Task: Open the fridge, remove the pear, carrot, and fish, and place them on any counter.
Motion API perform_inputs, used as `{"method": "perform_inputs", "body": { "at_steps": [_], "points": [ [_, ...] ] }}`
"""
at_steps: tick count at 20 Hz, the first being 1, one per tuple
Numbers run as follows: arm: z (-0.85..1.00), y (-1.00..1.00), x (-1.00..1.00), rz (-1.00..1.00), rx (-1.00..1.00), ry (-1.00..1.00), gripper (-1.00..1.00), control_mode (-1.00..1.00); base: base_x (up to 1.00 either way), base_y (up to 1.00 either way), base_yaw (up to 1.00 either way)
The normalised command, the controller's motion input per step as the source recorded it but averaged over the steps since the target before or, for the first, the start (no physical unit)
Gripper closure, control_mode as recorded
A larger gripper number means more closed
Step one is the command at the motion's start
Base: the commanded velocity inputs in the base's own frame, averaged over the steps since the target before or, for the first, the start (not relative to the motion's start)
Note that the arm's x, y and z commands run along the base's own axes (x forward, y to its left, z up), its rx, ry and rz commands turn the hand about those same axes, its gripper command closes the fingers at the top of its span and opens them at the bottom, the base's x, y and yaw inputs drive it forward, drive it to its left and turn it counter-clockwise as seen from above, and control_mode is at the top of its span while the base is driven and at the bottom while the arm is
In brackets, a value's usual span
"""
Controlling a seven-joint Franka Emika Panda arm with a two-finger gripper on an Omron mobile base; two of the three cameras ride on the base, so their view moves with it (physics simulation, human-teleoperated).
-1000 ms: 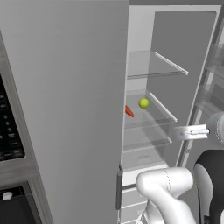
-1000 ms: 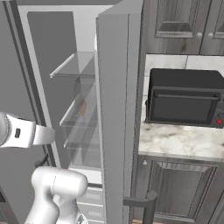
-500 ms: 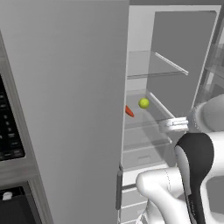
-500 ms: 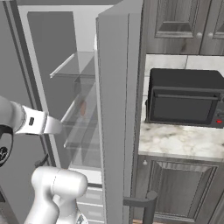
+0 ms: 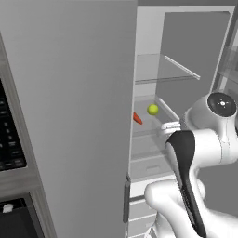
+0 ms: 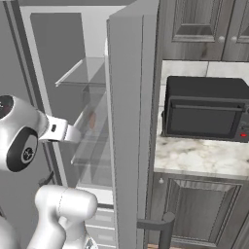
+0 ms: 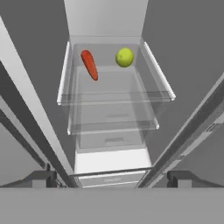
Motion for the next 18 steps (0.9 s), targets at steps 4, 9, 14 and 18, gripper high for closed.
{"method": "perform_inputs", "body": {
  "at_steps": [4,9,14,18],
  "points": [
    [-0.32,0.0,0.88,0.0,0.0,0.01,-1.0,-1.0,0.0,0.0,0.0],
    [-0.38,0.0,0.74,0.0,0.0,0.0,-1.0,-1.0,0.0,0.0,0.0],
    [-0.25,-0.05,0.66,0.0,0.0,0.04,-1.0,-1.0,0.0,0.0,0.0],
    [-0.07,-0.15,0.64,0.0,0.01,0.1,-1.0,-1.0,0.0,0.0,0.0]
  ]
}}
